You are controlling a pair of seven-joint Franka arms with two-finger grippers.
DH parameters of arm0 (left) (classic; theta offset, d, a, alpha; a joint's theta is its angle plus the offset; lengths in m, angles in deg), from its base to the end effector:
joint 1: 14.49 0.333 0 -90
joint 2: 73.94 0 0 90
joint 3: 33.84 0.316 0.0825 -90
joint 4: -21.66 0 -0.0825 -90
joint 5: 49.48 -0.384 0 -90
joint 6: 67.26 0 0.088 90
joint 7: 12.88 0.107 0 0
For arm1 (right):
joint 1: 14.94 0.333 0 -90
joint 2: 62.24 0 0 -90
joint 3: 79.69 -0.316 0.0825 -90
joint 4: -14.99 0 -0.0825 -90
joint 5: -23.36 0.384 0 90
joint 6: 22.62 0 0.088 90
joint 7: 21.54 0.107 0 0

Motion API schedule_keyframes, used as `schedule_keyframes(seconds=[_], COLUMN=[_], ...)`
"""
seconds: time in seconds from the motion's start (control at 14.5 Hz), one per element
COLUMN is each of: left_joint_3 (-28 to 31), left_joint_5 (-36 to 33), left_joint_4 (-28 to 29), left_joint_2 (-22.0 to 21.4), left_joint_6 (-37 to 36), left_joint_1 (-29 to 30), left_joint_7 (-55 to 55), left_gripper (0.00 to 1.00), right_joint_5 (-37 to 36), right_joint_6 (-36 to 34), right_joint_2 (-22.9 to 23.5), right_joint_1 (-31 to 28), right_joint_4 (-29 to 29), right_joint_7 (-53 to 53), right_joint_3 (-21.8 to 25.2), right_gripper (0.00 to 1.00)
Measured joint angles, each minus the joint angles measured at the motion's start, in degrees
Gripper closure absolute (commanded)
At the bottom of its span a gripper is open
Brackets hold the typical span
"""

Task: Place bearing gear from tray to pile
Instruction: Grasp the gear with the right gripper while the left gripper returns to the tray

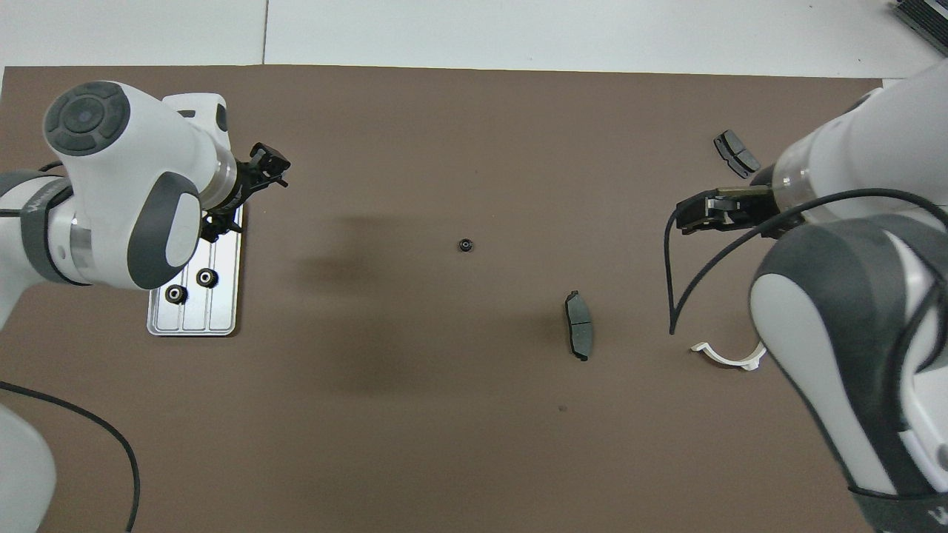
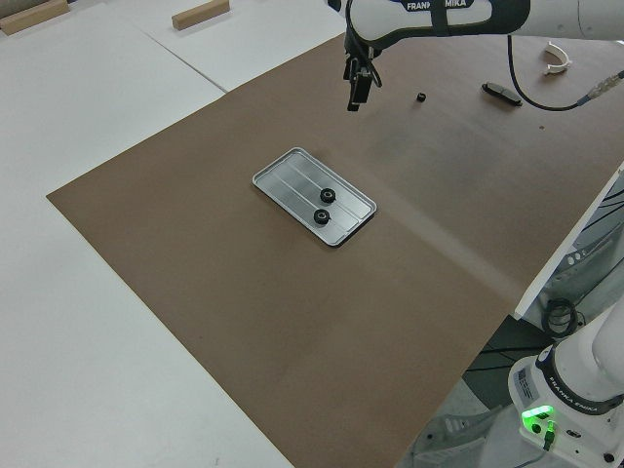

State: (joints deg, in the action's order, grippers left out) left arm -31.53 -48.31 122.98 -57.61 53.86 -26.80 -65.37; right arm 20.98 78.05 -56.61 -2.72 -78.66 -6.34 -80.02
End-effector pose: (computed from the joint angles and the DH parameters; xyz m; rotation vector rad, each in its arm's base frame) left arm 0.6305 -0.1140 0.4066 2.8881 1.1362 0.0755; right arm 0.5826 0.1258 0.5541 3.1072 -0.0607 0.0516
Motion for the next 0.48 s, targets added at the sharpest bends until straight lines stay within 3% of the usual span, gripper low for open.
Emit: schedule_keyframes(seconds=[0.21, 0.41, 0.48], left_joint_3=[0.04, 0.06, 0.05], left_joint_5=[-0.16, -0.17, -0.17], left_joint_4=[4.68, 10.87, 13.29], left_joint_2=[-0.55, -2.2, -2.89], left_joint_6=[0.79, 6.61, 8.69], left_joint_1=[5.78, 9.37, 9.92], left_joint_7=[9.01, 13.74, 14.1], left_gripper=[0.0, 0.0, 0.13], right_joint_5=[-1.92, -1.92, -1.92], right_joint_6=[3.35, 9.45, 11.15], right_joint_2=[6.85, 13.59, 15.3], right_joint_1=[5.49, 8.54, 9.59], right_joint_4=[3.17, 7.38, 8.26], right_joint_7=[6.73, 12.23, 13.77], right_joint_3=[-0.08, -0.14, -0.18], right_gripper=[0.0, 0.0, 0.0])
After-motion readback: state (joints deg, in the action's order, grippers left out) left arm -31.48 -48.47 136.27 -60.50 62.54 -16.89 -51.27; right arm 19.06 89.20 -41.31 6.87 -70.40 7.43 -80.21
